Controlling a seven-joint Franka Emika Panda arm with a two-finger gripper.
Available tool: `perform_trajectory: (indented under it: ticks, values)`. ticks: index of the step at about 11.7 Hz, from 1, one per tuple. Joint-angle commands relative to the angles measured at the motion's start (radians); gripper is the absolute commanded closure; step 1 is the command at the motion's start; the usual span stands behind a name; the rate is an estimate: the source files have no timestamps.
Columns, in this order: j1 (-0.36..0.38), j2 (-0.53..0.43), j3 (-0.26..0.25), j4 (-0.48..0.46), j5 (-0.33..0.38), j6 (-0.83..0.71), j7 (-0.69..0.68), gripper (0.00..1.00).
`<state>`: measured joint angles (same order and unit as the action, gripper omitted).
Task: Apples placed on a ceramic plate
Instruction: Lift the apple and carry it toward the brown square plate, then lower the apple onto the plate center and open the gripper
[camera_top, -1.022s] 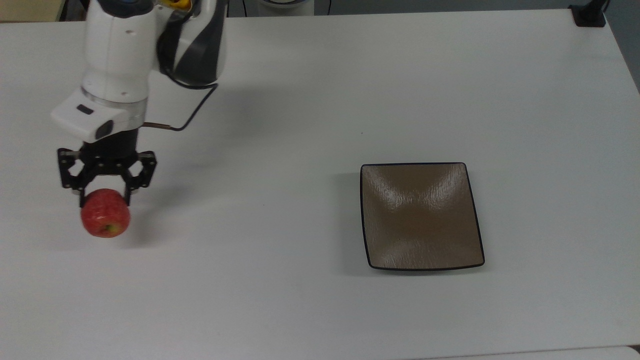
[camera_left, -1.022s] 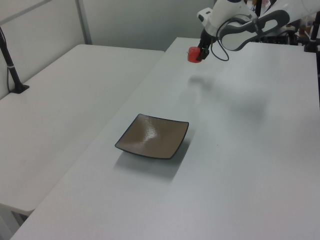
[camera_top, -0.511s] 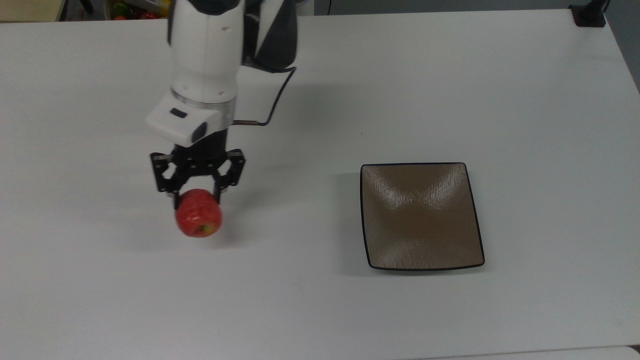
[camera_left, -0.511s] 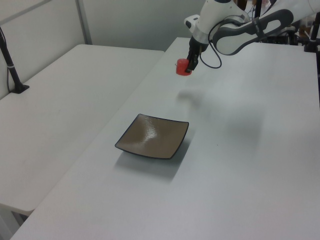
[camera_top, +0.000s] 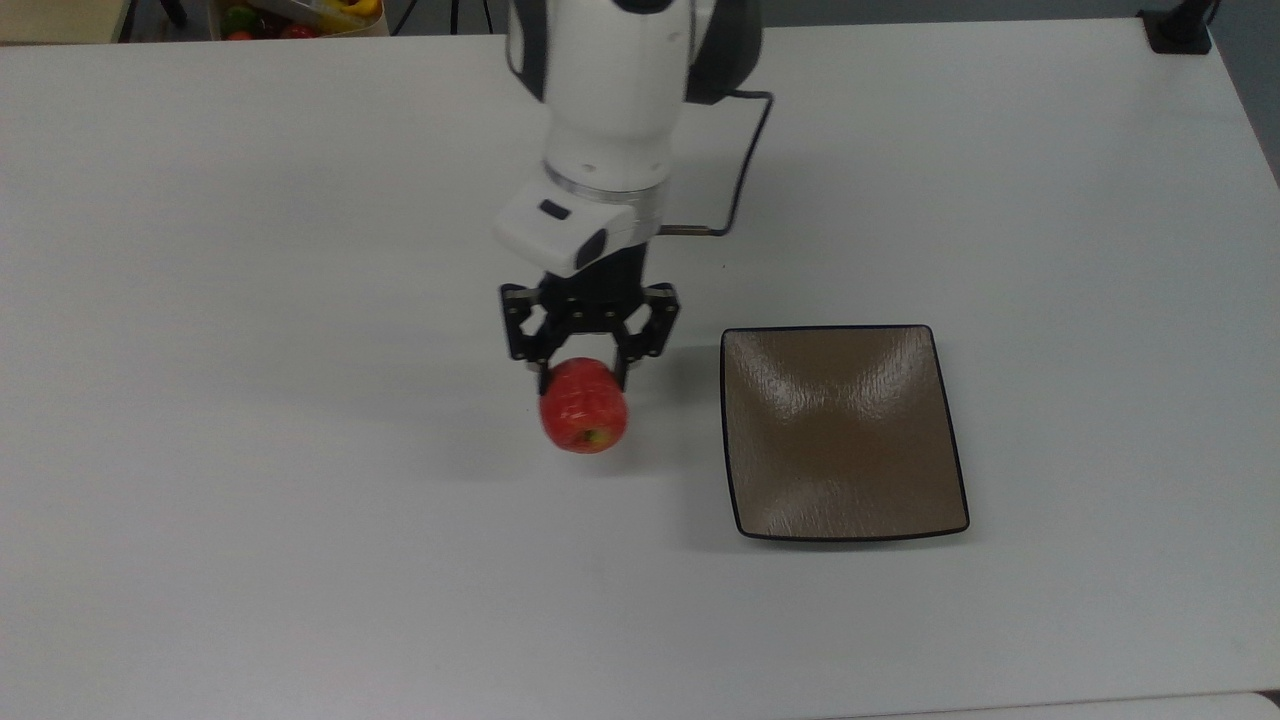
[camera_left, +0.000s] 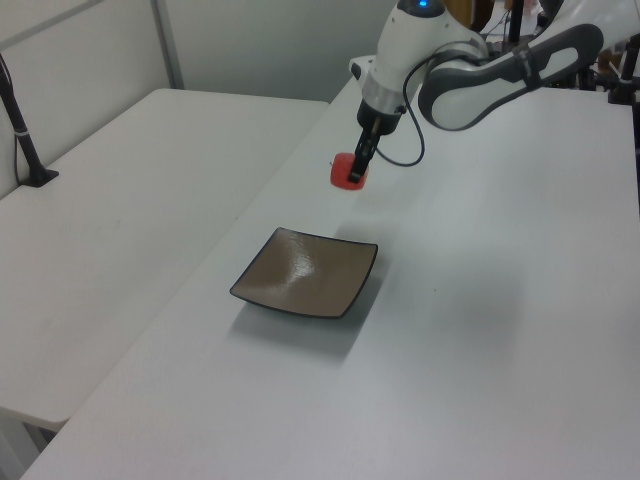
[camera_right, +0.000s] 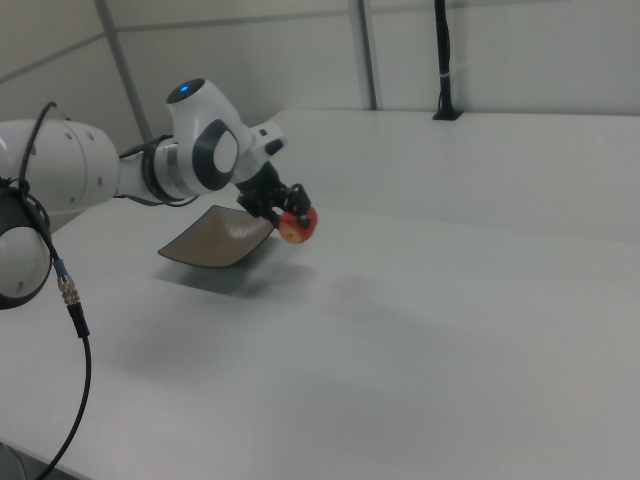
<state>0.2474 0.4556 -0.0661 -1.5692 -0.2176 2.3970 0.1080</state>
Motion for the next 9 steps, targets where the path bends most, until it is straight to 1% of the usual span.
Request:
perform_trajectory:
  ticks: [1,3,4,6,8,9]
  values:
    - [0.073,-0.026,0.028,-0.038,-0.002,-0.01,0.201,0.55]
    - [0.088,-0.017,0.074,-0.037,-0.014,-0.003,0.296,0.55]
    - [0.098,-0.006,0.081,-0.032,-0.016,0.001,0.333,0.55]
    - [0.124,0.006,0.085,-0.026,-0.016,0.004,0.352,0.54]
    - [0.139,0.046,0.095,-0.025,-0.017,0.091,0.354,0.53]
    - [0.139,0.055,0.097,-0.025,-0.019,0.1,0.354,0.37]
